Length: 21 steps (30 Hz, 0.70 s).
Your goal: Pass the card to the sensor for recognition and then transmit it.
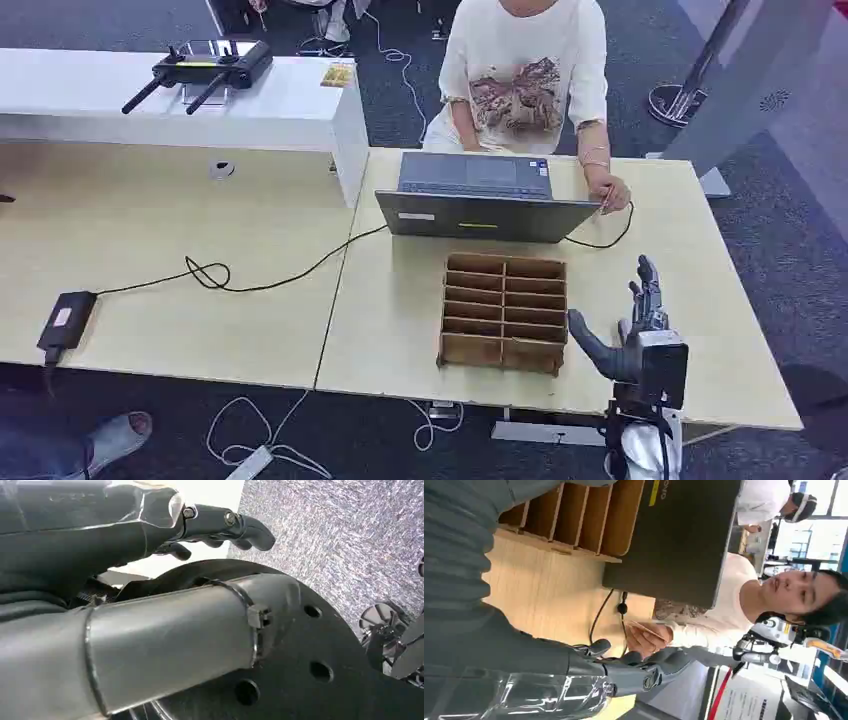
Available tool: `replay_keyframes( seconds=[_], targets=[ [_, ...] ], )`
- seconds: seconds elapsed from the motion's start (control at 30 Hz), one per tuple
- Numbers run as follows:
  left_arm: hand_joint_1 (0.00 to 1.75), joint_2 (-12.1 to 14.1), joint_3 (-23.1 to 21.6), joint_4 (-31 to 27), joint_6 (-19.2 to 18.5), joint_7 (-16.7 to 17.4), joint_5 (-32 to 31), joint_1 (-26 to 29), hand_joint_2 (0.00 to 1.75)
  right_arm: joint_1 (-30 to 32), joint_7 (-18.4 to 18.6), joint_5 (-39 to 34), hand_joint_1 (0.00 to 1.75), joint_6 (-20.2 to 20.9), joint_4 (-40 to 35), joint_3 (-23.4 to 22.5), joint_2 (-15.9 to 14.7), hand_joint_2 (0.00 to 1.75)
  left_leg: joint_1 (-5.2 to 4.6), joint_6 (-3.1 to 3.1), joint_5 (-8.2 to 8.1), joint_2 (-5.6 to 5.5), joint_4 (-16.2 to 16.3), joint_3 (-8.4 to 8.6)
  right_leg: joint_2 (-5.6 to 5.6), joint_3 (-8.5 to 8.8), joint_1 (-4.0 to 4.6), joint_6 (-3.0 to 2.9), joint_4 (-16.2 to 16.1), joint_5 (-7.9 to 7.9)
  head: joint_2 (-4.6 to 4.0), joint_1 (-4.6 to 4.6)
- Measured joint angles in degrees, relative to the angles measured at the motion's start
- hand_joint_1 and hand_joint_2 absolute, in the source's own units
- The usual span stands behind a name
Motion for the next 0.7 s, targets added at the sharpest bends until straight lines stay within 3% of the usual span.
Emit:
replay_keyframes(
  seconds=[0.7],
  targets=[
    [0.00, 0.02, -1.46, 0.00, -2.27, 1.03, -2.14, 0.01, 0.00, -1.54, -1.53, 0.96, 0.00, -0.98, -2.49, 0.26, -0.13, 1.75, 0.00, 0.00, 0.00, 0.00, 0.00, 0.01, -0.01, 0.01, 0.00, 0.00, 0.00, 0.00, 0.00, 0.00]
  ],
)
